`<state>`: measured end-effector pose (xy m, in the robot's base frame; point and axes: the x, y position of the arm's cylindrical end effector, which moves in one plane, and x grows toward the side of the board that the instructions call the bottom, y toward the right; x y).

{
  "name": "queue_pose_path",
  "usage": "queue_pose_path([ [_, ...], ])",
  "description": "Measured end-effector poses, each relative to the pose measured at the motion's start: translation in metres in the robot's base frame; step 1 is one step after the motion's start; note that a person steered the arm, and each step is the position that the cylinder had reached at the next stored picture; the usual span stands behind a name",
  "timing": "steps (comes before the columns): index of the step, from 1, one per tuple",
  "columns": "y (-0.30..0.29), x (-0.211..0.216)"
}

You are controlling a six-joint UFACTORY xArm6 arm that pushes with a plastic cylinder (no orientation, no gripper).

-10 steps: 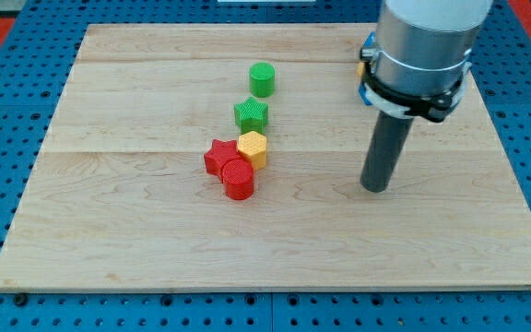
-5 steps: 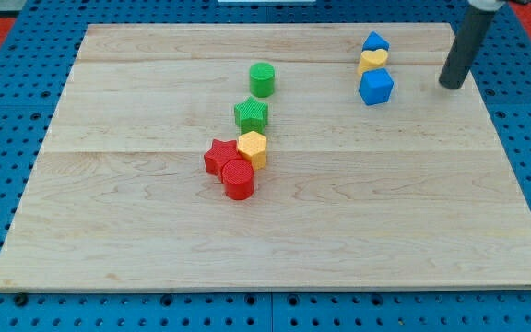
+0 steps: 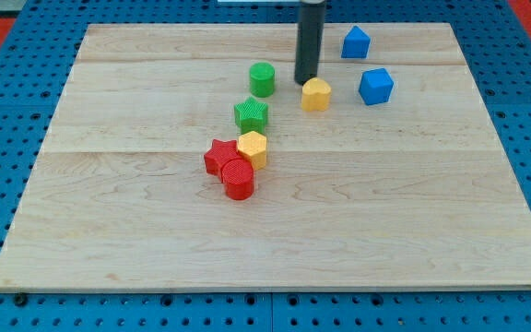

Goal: Push the yellow heart into the red center

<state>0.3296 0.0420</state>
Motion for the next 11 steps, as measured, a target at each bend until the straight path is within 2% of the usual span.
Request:
queue_pose_path([
  [1, 0.000, 0.048],
  [2, 0.002, 0.045],
  [3, 0.002, 0.015],
  [4, 0.031, 0.025],
  [5, 0.054, 0.087],
  [6, 0.062, 0.111],
  [7, 0.099, 0.124],
  [8, 0.096, 0.148],
  [10, 0.018, 0.147],
  [11, 0.060, 0.124],
])
